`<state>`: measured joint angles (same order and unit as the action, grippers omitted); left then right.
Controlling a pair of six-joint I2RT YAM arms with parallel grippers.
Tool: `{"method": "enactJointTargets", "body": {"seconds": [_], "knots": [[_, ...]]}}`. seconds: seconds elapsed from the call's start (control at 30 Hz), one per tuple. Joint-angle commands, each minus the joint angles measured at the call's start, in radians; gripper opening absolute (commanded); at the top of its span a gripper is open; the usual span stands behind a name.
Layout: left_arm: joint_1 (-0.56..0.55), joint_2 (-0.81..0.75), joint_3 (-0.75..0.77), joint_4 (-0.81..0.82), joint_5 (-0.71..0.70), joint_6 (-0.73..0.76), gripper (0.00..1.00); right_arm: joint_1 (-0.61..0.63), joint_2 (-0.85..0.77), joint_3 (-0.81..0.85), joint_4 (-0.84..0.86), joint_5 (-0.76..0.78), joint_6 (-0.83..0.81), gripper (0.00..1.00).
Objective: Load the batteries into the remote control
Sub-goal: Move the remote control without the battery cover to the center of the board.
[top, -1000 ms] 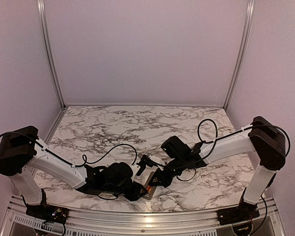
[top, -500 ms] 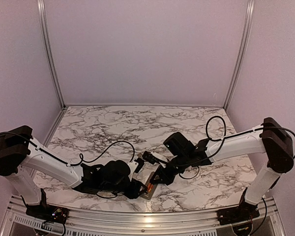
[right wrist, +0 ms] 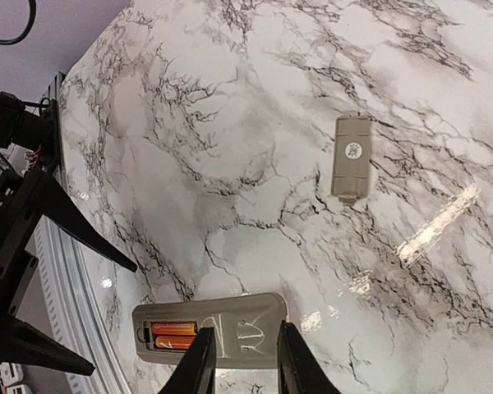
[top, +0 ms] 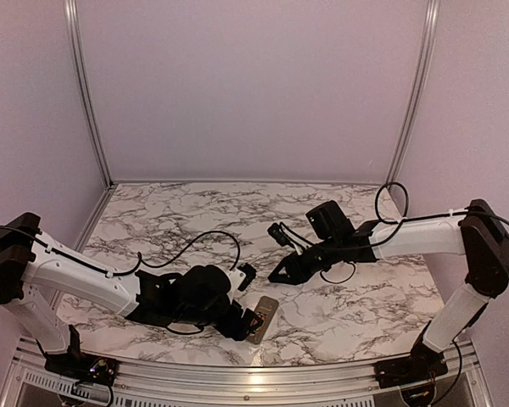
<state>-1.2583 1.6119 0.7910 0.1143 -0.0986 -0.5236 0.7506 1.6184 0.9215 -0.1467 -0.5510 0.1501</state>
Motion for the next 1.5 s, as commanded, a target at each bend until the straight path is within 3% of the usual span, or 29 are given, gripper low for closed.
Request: {"method": "enactJointTargets", "body": {"seconds": [0.0,0.43,0.57,0.8,1.0,1.2,1.47], "knots": [[-0.039,0.102,0.092,-0.112,-0.022,0.058,0.8,-0.044,0.014,-0.012,0.03,-0.034,0.039,0.25],[-0.064,0.31,0.292,-0.347,-0.138,0.084,0.8,-0.143,-0.057,-0.061,0.05,-0.07,0.055,0.26],[-0.059,0.332,0.301,-0.387,-0.165,0.108,0.73,-0.143,-0.058,-0.064,0.047,-0.064,0.049,0.26],[-0.032,0.34,0.322,-0.382,-0.109,0.284,0.53,-0.172,-0.076,-0.085,0.054,-0.079,0.05,0.26],[0.016,0.371,0.406,-0.397,0.012,0.543,0.52,-0.232,-0.105,-0.119,0.075,-0.12,0.065,0.25],[0.108,0.456,0.57,-0.463,0.179,0.675,0.51,-0.274,-0.141,-0.154,0.09,-0.144,0.079,0.26],[0.131,0.575,0.747,-0.561,0.175,0.792,0.53,-0.321,-0.166,-0.177,0.096,-0.138,0.083,0.26]]}}
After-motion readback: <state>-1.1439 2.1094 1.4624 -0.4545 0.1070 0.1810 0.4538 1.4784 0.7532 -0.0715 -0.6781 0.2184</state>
